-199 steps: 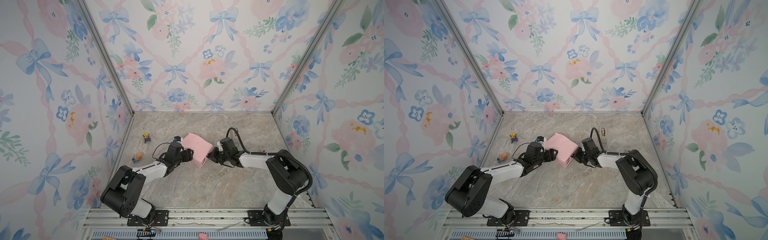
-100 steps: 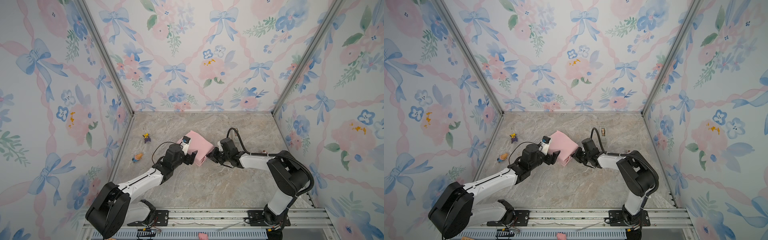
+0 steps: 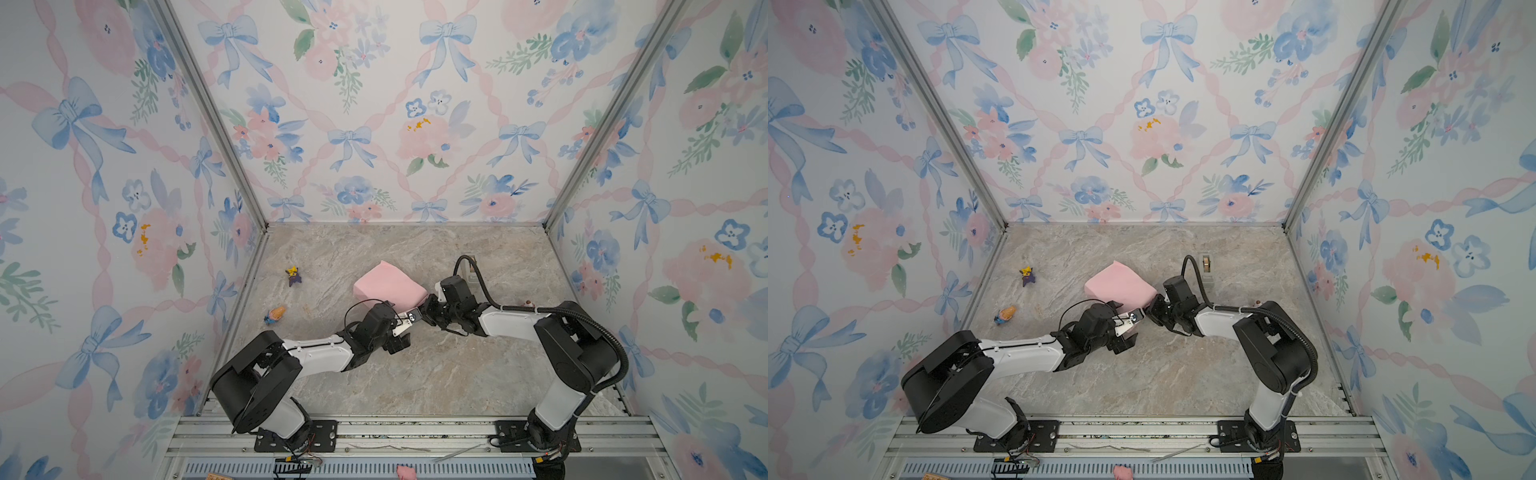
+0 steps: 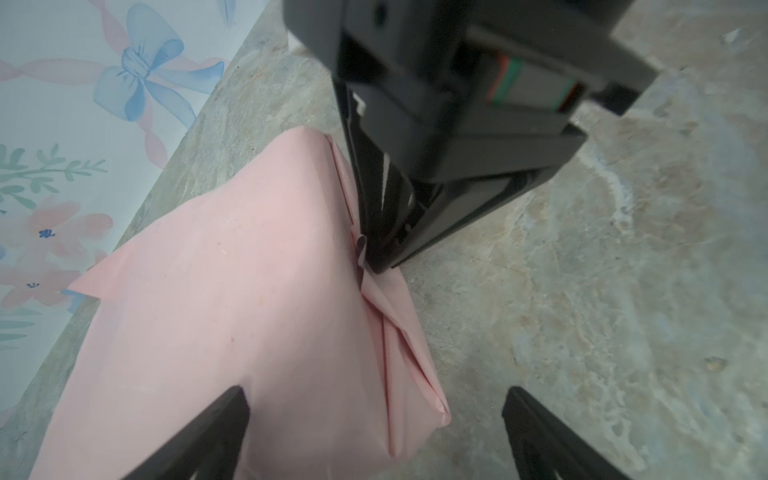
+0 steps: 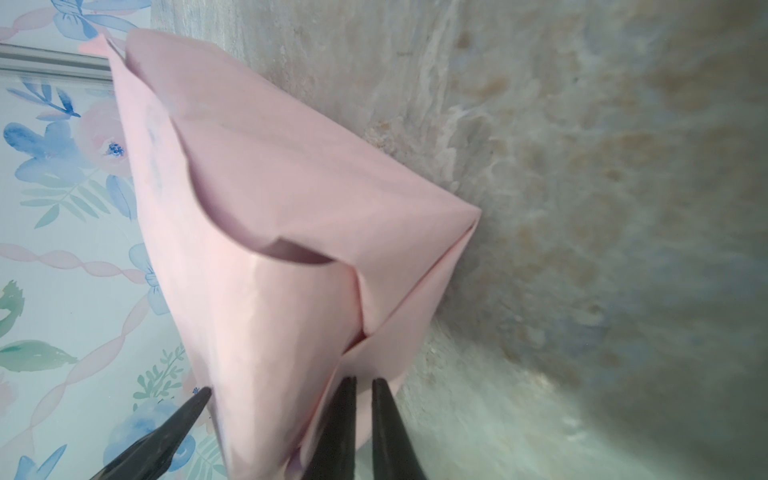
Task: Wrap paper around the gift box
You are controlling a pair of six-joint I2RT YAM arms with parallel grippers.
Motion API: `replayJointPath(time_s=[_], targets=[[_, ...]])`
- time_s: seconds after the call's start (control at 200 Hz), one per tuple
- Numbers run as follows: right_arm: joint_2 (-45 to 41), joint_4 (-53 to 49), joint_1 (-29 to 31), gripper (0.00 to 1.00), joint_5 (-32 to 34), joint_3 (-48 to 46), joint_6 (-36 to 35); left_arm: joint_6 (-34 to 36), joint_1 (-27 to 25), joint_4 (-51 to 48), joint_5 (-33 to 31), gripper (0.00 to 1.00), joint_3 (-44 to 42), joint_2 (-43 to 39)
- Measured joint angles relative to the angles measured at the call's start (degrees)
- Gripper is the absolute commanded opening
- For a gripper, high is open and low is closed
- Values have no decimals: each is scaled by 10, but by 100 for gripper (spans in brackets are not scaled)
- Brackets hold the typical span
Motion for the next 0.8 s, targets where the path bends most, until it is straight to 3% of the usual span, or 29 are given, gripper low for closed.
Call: replayJointPath(time_s=[0.195, 0.455, 0.8], targets=[[0, 0, 0, 13, 0, -1, 0, 25, -5, 58, -44, 98, 10, 26], [0, 0, 0, 13, 0, -1, 0, 33, -13, 97, -58, 98, 16, 68], [-5, 1, -3, 13, 9, -15, 0, -2, -37, 113, -122, 92, 26, 95]])
